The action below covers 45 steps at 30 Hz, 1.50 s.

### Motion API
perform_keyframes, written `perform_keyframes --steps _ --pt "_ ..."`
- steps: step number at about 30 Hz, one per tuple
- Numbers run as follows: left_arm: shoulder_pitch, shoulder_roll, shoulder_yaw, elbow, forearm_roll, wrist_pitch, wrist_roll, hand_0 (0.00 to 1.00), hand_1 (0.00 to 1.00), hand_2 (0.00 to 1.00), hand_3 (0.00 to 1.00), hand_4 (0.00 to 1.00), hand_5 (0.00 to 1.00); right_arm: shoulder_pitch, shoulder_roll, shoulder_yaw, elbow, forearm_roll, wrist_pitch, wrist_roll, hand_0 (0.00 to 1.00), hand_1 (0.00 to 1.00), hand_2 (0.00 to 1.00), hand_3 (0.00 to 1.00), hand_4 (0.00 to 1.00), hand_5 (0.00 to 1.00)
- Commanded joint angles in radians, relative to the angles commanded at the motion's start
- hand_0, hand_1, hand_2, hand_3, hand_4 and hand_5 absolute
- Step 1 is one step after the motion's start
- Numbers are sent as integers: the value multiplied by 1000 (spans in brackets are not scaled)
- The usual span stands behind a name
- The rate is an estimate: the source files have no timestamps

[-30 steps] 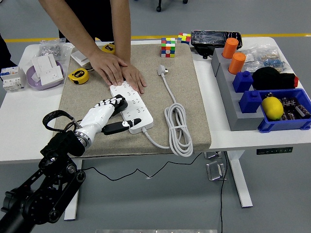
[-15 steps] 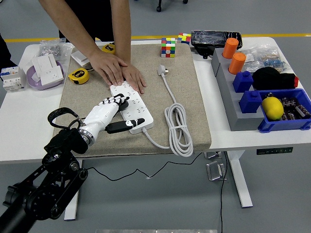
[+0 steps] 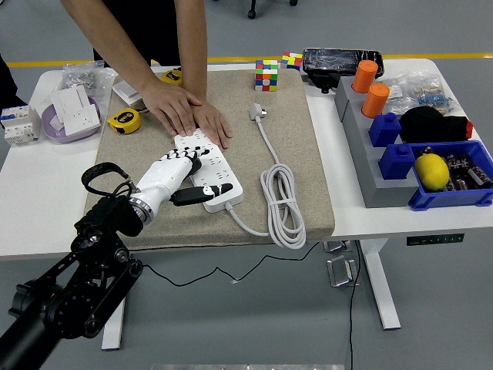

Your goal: Pick up the plug,place it near the board,insert it into the board,press the button

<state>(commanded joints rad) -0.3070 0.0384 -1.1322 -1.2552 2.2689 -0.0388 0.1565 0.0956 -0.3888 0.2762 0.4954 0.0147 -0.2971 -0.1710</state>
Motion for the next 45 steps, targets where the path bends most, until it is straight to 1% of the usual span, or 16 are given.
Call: perform_keyframes --steps 6,9,13,21,27,32,39,45 --pt "12 3 -8 -41 0 7 3 998 998 998 948 998 998 0 1 1 0 0 0 0 998 891 822 829 998 998" --pt "28 3 -19 -80 0 13 11 998 998 998 947 998 998 0 1 3 0 0 0 0 998 891 822 829 998 998" --pt "40 7 -29 -94 0 4 16 998 998 998 947 998 998 0 1 3 -1 1 0 0 998 891 822 829 998 998" --pt "68 14 -45 -64 0 -1 14 998 998 998 945 998 998 -1 3 8 -1 0 -1 0 998 892 822 829 998 998" --pt "72 15 -43 -52 0 -2 14 998 998 997 945 998 998 -1 2 7 -1 1 -1 1 998 891 822 830 998 998" --pt "68 8 -35 -33 0 -5 12 998 998 997 945 998 998 -2 1 4 0 1 -2 1 998 891 822 830 998 998" --pt "46 8 -7 -8 0 -4 8 998 998 994 944 998 998 -3 1 -1 0 2 -2 1 998 891 822 829 998 998" --pt "38 8 3 3 0 -5 7 998 998 993 944 998 998 -3 0 -3 0 2 -2 1 998 891 822 829 998 998"
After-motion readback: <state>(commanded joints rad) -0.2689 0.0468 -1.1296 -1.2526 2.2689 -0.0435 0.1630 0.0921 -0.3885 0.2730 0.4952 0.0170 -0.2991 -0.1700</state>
